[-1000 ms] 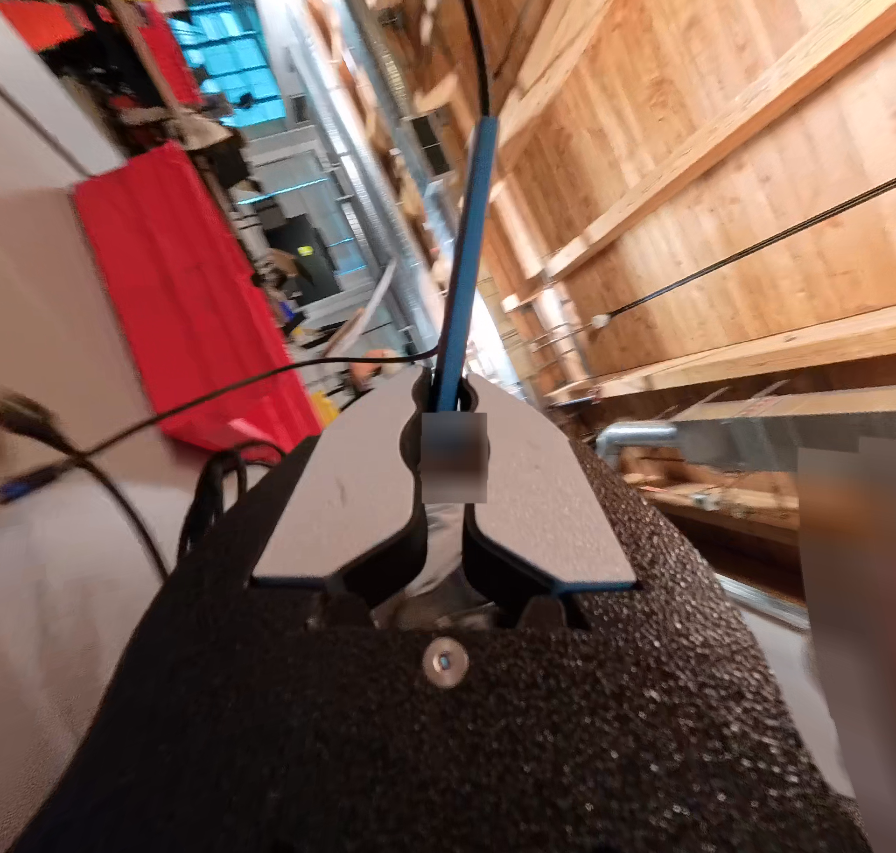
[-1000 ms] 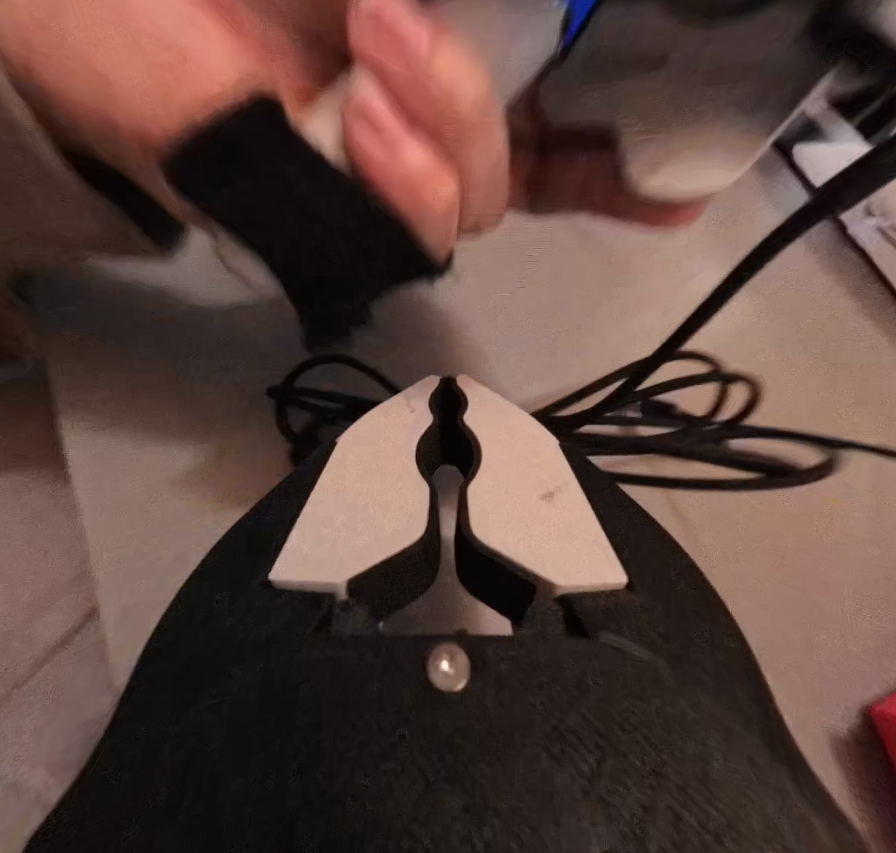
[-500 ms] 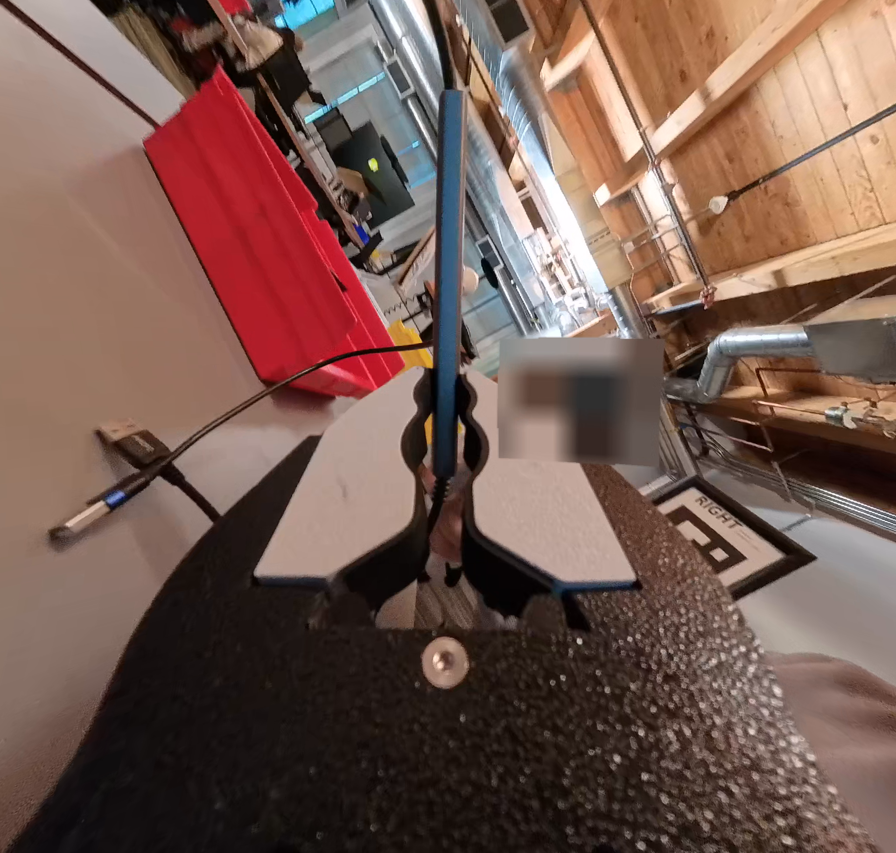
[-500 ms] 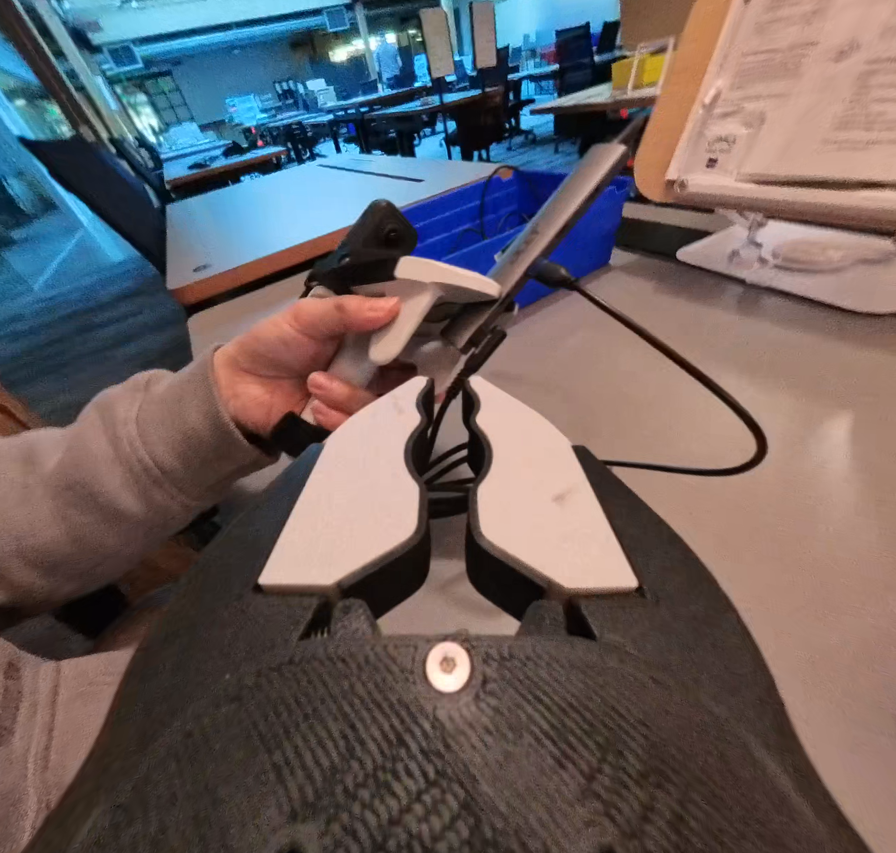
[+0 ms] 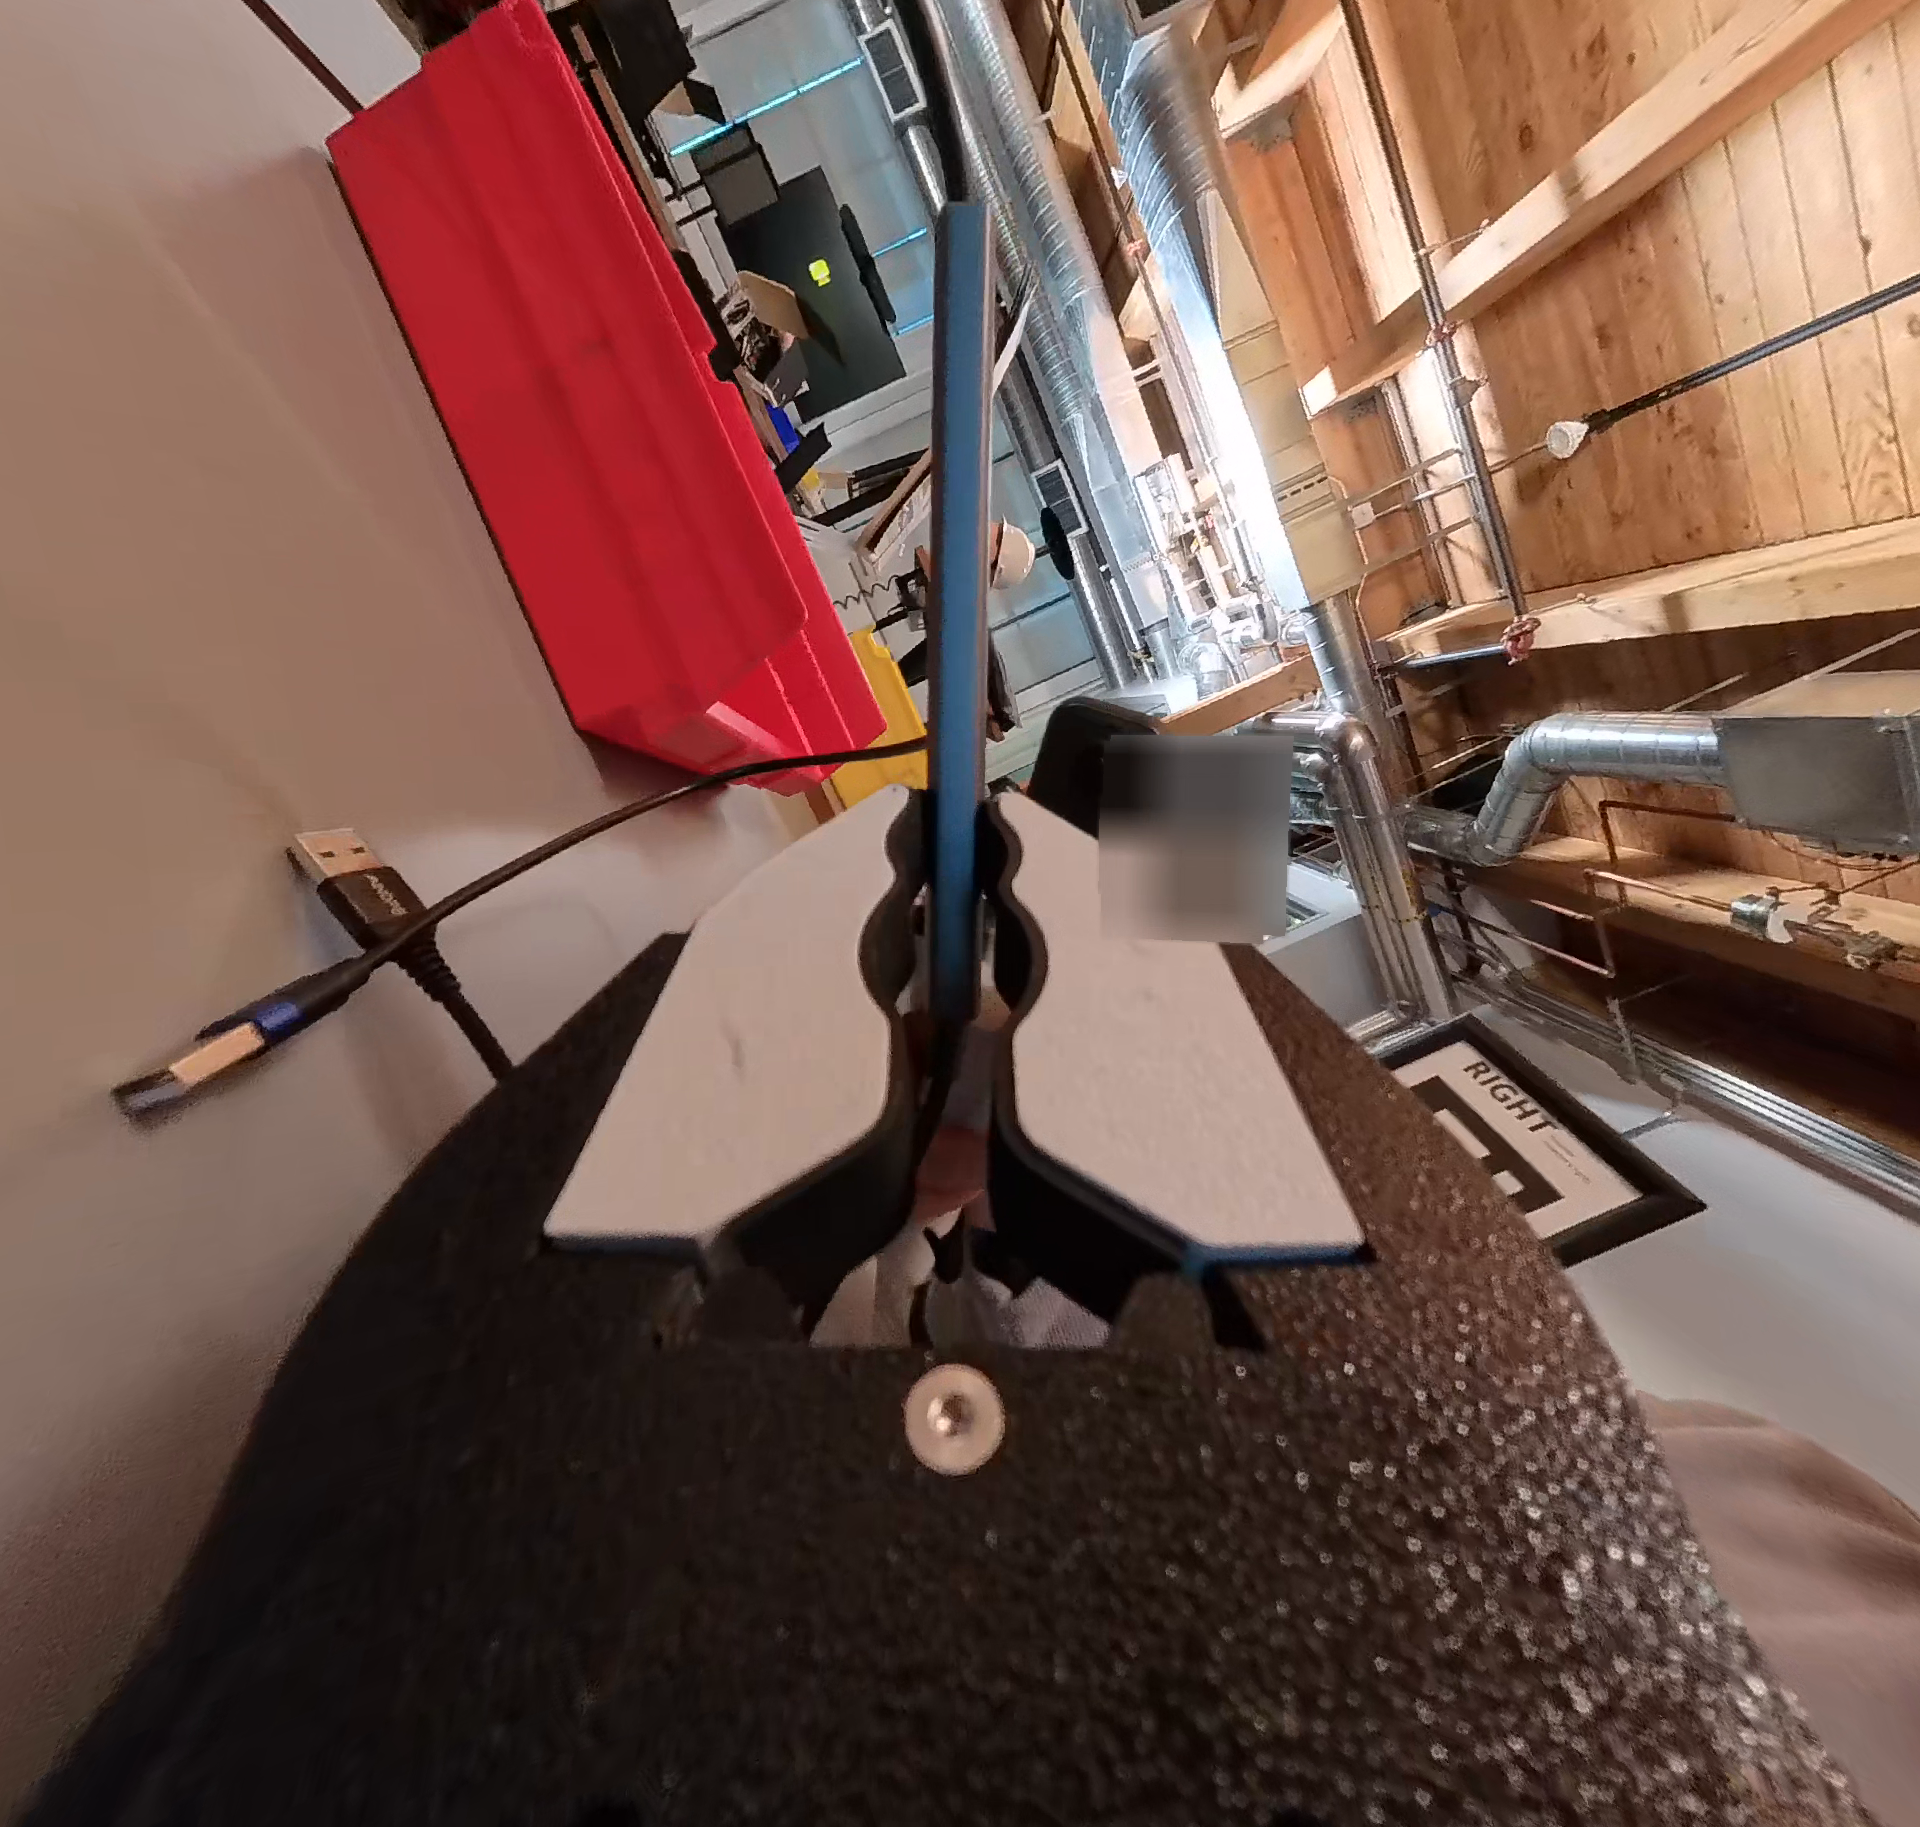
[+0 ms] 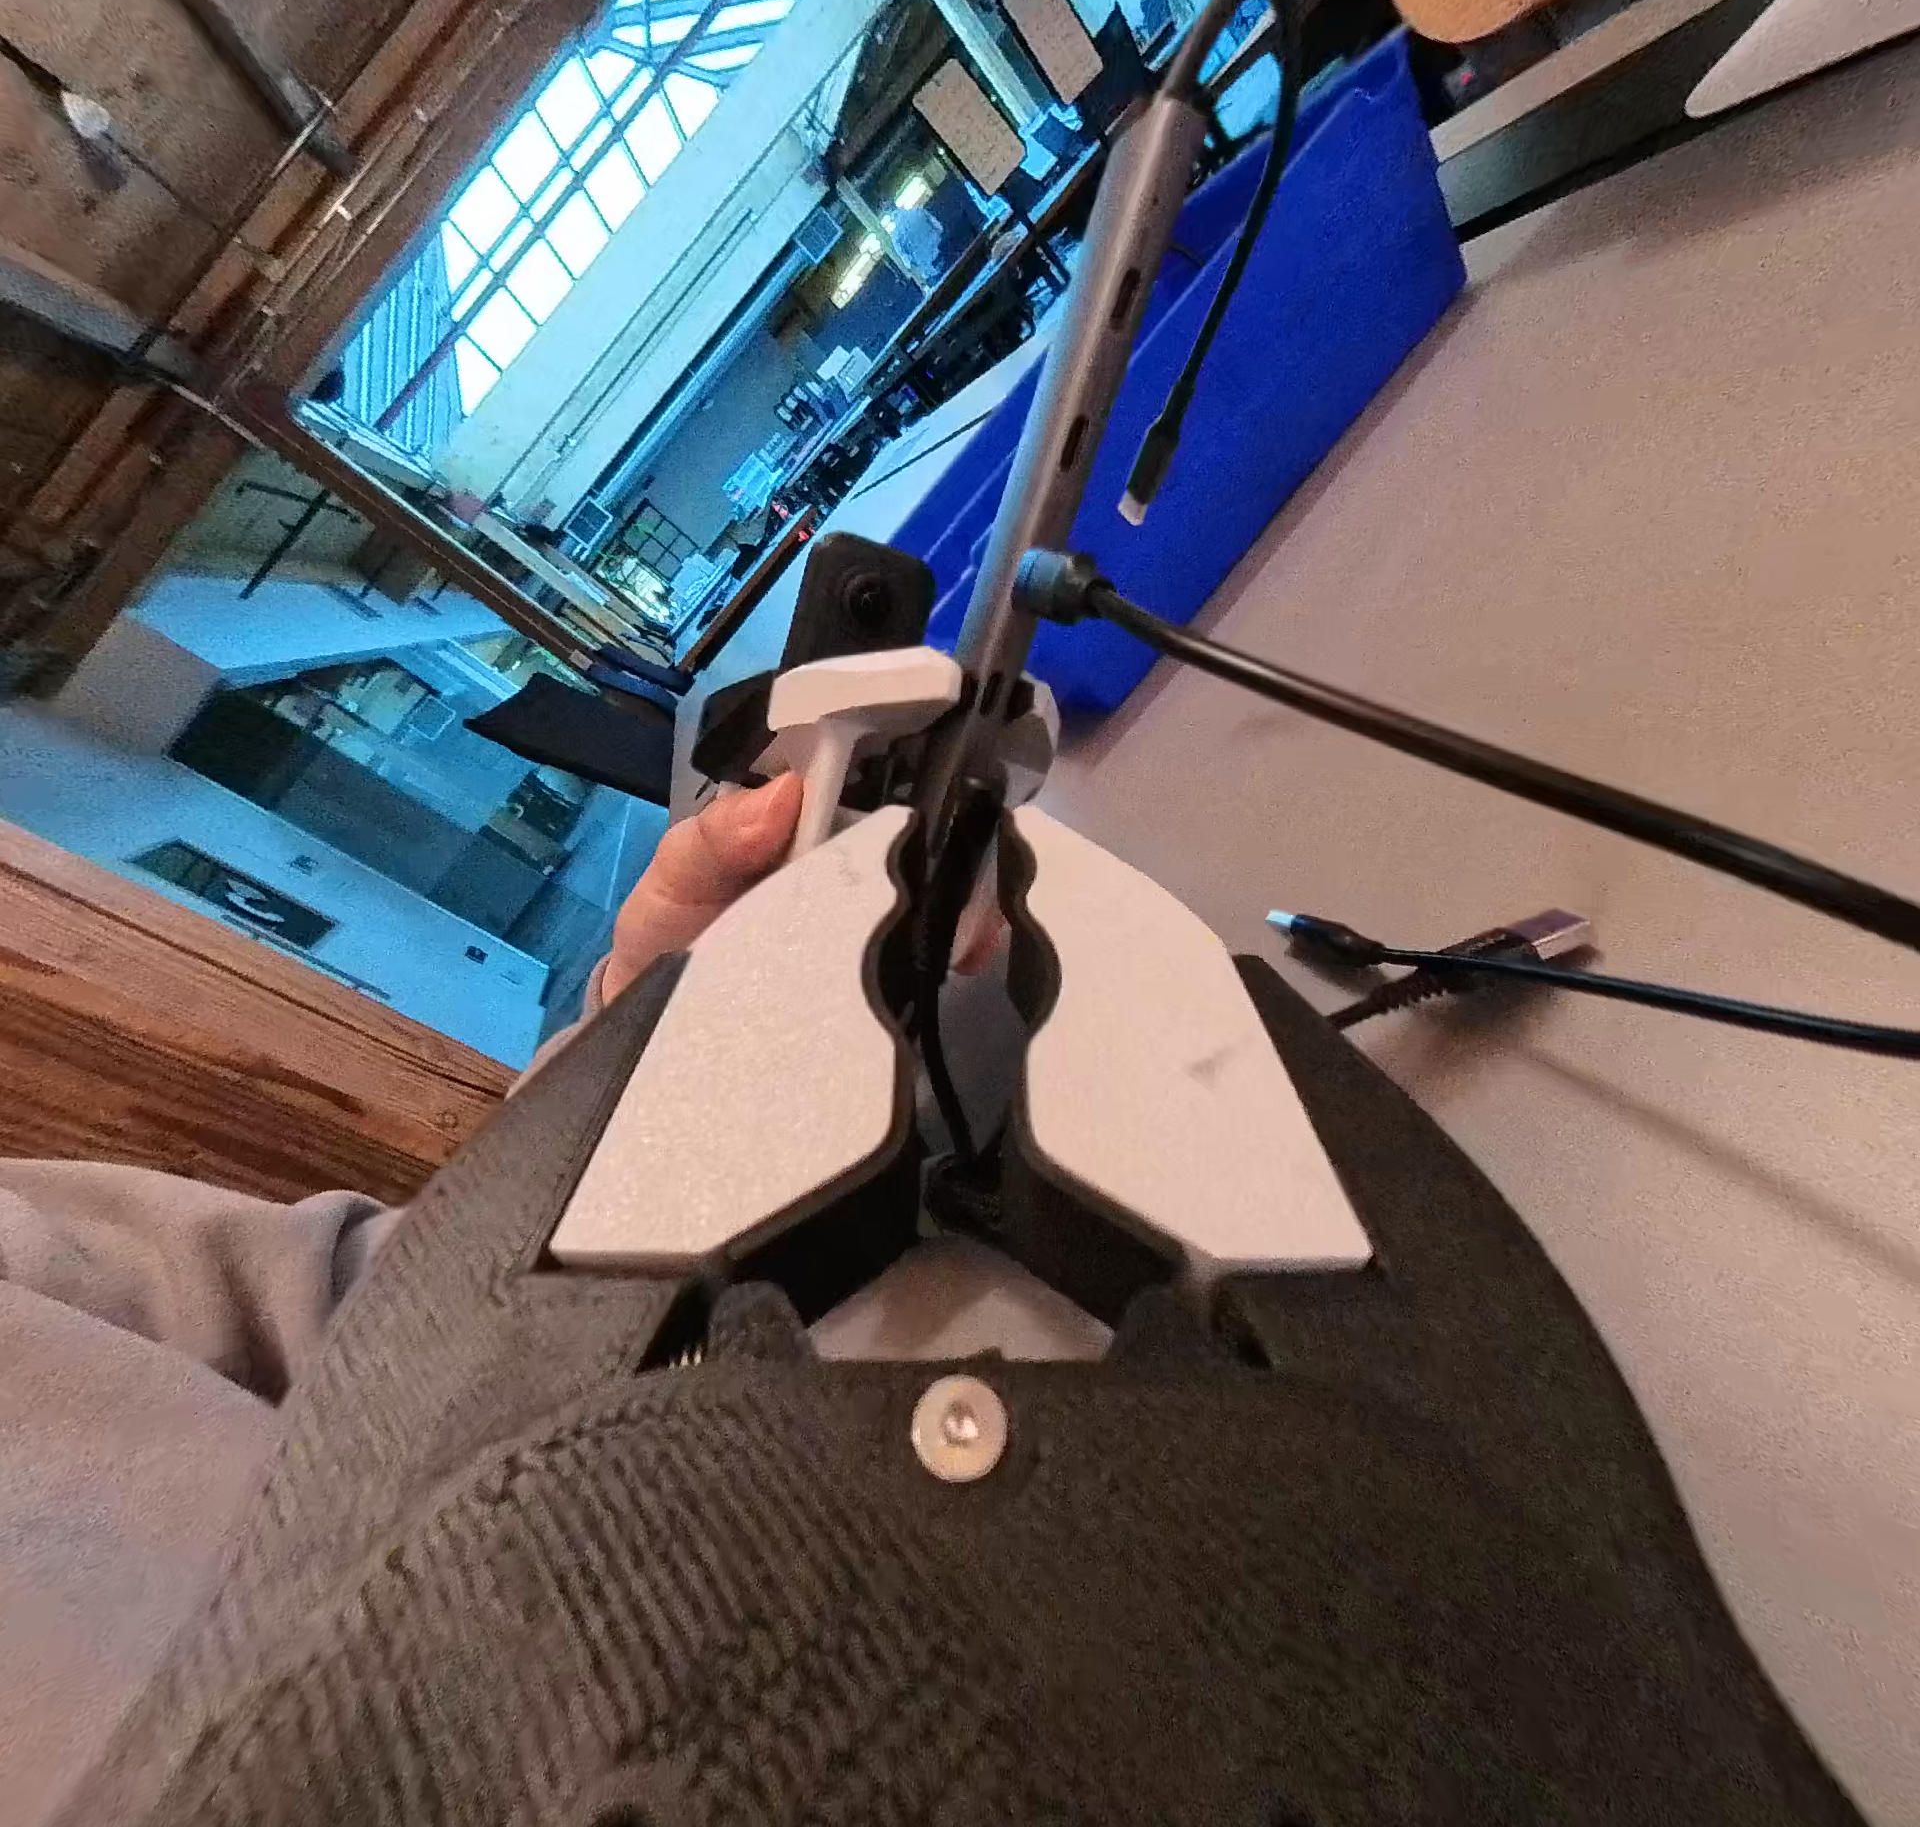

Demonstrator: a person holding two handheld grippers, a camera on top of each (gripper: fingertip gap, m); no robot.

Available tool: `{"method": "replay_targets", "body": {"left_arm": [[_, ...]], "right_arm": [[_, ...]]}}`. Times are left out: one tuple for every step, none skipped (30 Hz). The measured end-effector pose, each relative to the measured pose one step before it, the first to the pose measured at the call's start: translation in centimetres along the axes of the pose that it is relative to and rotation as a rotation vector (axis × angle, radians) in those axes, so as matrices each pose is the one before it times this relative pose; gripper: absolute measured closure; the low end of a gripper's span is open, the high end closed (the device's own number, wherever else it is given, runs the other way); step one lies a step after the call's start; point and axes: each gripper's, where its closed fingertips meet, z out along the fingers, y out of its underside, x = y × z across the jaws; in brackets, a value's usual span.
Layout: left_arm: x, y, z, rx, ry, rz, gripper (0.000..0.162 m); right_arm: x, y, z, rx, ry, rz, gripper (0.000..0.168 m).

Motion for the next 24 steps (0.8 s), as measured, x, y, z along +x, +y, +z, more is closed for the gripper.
{"method": "replay_targets", "body": {"left_arm": [[-0.144,0.051,0.066,0.005,0.0009,-0.0127,0.153],[-0.17,-0.022,0.002,0.0064,-0.0016,-0.0128,0.153],[-0.119,-0.012,-0.049,0.0017,-0.0005,-0.0109,0.153],[-0.039,0.019,-0.054,-0.0036,0.0023,-0.0075,0.153],[-0.041,0.069,-0.037,-0.0064,-0.0034,-0.0029,0.153],[-0.063,0.082,-0.036,-0.0063,-0.0095,0.0034,0.153],[-0.024,0.094,-0.059,-0.0075,-0.0069,0.0028,0.153],[-0.038,0.132,-0.058,-0.0128,-0.0074,-0.0016,0.153],[-0.129,0.196,-0.065,-0.0228,-0.0115,0.0065,0.153],[-0.167,0.175,-0.052,-0.018,-0.0155,0.0146,0.153],[-0.077,0.074,0.01,-0.0011,-0.0134,0.0118,0.153],[0.098,0.021,0.084,0.0047,-0.0046,0.0105,0.153],[0.175,0.065,0.119,-0.0036,-0.0027,0.0165,0.153],[0.227,0.123,0.112,-0.0103,-0.0036,0.0192,0.153],[0.305,0.168,0.084,-0.0138,0.0011,0.0189,0.153],[0.302,0.151,0.107,-0.0112,-0.0001,0.0206,0.153],[0.211,0.101,0.102,-0.0062,-0.0046,0.0229,0.153],[0.134,0.138,0.083,-0.0146,-0.0011,0.0221,0.153],[0.238,0.144,0.046,-0.0179,0.0173,0.0114,0.153],[0.345,0.054,0.025,-0.0119,0.0265,0.0111,0.153],[0.181,-0.059,0.061,0.0034,0.0015,0.0217,0.153],[0.089,-0.087,0.145,0.0145,-0.0192,0.035,0.153],[0.212,-0.015,0.116,0.0048,-0.0128,0.0446,0.152],[0.299,0.02,-0.017,-0.0093,0.0043,0.03,0.152]], "right_arm": [[0.236,0.041,0.059,-0.0002,0.0071,0.0118,0.158],[0.091,-0.005,0.035,0.004,-0.0008,0.0127,0.158],[0.077,0.066,0.035,-0.0014,-0.0076,0.0171,0.158],[-0.022,0.046,-0.009,-0.0018,-0.013,0.0145,0.159],[-0.001,0.067,-0.036,-0.0074,-0.014,0.0139,0.159],[0.053,0.135,-0.045,-0.0167,-0.0121,0.0098,0.159],[0.017,0.128,-0.05,-0.0263,-0.0166,-0.0004,0.159],[0.042,0.088,-0.136,-0.0284,-0.0083,-0.0026,0.159],[0.11,0.171,-0.15,-0.0354,0.0002,-0.0092,0.159],[0.159,0.099,-0.163,-0.0281,0.0143,-0.0207,0.159],[0.056,-0.009,-0.138,-0.0156,0.0164,-0.0175,0.158],[-0.088,-0.13,-0.208,-0.0076,0.012,-0.0157,0.158],[-0.172,-0.107,-0.261,-0.007,0.0127,-0.0192,0.159],[-0.158,-0.061,-0.261,-0.0051,0.0108,-0.0205,0.159],[-0.288,-0.023,-0.305,-0.0047,-0.0104,-0.0064,0.159],[-0.19,-0.074,-0.269,0.0024,-0.0091,-0.0009,0.159],[-0.094,-0.082,-0.172,-0.0004,-0.0069,-0.0037,0.159],[0.024,0.103,-0.074,-0.0181,-0.0026,-0.0149,0.159],[-0.293,0.094,-0.143,-0.0068,-0.0113,-0.026,0.159],[-0.437,-0.067,-0.15,0.0176,0.0024,0.0095,0.159],[-0.186,0.008,-0.063,0.0063,0.0303,-0.0079,0.159],[-0.028,-0.015,-0.098,-0.0029,0.0259,-0.0311,0.159],[-0.119,-0.117,-0.196,-0.0025,-0.0023,-0.011,0.159],[-0.27,-0.202,-0.138,0.0075,-0.021,0.0073,0.16]]}}
